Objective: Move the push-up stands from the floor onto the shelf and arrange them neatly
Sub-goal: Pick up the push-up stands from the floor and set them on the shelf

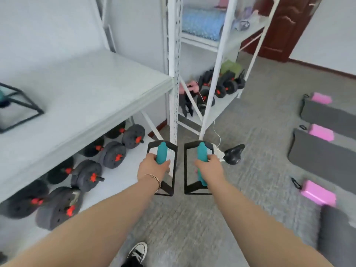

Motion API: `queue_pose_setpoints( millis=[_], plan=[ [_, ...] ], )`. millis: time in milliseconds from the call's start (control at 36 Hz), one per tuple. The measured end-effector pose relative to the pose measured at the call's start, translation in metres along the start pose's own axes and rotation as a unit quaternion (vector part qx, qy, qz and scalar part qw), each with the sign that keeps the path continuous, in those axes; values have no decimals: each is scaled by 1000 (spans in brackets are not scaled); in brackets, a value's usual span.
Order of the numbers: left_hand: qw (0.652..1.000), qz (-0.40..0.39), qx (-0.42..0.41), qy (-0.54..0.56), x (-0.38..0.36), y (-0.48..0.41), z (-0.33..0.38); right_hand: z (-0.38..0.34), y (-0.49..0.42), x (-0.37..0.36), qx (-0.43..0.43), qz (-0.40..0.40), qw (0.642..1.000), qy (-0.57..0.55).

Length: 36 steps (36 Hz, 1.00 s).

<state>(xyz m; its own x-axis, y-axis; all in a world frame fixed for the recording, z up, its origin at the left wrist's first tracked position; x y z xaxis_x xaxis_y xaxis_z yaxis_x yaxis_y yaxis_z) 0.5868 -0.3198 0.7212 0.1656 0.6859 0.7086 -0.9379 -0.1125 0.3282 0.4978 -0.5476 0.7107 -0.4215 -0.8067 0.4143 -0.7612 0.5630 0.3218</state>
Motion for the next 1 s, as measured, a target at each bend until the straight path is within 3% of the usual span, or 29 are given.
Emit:
queue_pose_setpoints(
  millis=[306,556,861,1000],
  plan=[
    [983,135,78,94,128,56,-15,-98,26,-36,68,-171,983,-18],
    [961,194,89,174,238,70,-13,-206,62,-71,166,-221,960,-42],
    [941,166,70,285,303,30,-34,-269,89,-123,187,-251,944,-104],
    [943,157,72,286,311,10,-42,-279,81,-143,188,-248,945,-102]
  ],
)
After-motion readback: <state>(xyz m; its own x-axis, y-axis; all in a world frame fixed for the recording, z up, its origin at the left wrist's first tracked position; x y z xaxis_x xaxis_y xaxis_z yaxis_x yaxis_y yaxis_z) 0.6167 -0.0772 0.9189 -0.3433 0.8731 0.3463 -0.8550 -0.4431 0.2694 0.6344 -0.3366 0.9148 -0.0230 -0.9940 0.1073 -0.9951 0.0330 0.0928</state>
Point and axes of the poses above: each hand's wrist, its own y-axis away from the middle knuckle, its own x-axis out of the back of the hand, z = x × y, the point moved 10 cm from there along -y, towards the middle knuckle, and after that the axes turned 7 degrees about x, right-handed, at the moved point
